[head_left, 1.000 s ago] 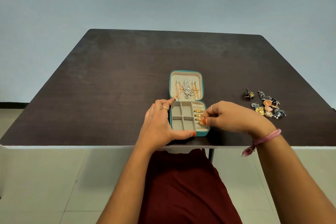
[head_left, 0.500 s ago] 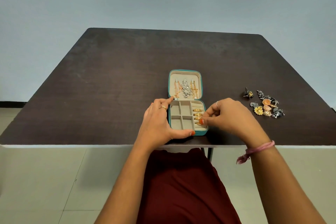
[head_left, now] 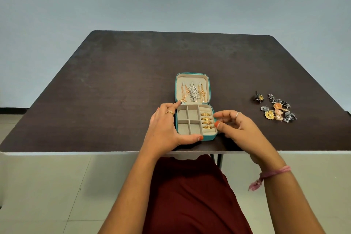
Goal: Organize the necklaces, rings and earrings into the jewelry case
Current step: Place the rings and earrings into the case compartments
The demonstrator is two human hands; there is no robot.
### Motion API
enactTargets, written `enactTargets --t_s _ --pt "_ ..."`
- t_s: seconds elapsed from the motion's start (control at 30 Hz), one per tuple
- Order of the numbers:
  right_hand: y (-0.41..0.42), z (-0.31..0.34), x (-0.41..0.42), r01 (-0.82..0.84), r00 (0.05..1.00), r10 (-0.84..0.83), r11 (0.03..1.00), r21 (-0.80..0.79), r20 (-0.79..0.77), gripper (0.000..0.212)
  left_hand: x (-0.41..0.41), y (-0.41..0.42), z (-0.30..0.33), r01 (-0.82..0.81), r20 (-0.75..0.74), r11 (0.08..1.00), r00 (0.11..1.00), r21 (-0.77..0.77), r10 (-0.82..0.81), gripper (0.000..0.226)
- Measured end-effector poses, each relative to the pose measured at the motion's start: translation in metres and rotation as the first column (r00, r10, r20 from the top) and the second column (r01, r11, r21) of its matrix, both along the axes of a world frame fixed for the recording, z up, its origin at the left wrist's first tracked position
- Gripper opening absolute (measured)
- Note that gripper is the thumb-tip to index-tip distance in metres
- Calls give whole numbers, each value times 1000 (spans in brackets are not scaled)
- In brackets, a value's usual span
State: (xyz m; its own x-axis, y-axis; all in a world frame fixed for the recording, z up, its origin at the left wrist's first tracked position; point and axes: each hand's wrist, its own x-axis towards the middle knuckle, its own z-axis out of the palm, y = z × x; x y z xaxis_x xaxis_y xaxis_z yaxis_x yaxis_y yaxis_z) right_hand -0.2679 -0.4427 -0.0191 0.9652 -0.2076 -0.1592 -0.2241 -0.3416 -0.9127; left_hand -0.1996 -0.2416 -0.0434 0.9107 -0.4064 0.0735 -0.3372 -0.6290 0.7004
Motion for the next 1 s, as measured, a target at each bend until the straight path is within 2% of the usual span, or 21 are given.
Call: enactTargets --t_s 0.1,0.33,0.5,0.67,0.87,1.0 --pt "5 -10 -5 43 995 -46 998 43 86 25 0 0 -1 -7 9 1000 1000 4 7 115" --pt "12 -21 -12 113 970 -92 990 -79 227 24 -1 -1 -2 -11 18 1000 1000 -18 12 116" --pt "10 -20 -13 106 971 -90 992 -62 220 21 -3 -2 2 -4 6 999 1000 -38 5 115" --pt "8 -20 -11 78 982 -74 997 -17 176 24 -3 1 2 -31 -87 997 996 -75 24 124" --pt "7 -14 -7 78 987 -83 996 39 140 23 -3 -1 3 -64 -126 991 991 -115 49 121" --pt "6 -10 -4 77 992 -83 995 70 96 26 -4 -1 4 -67 -149 980 988 -190 39 110"
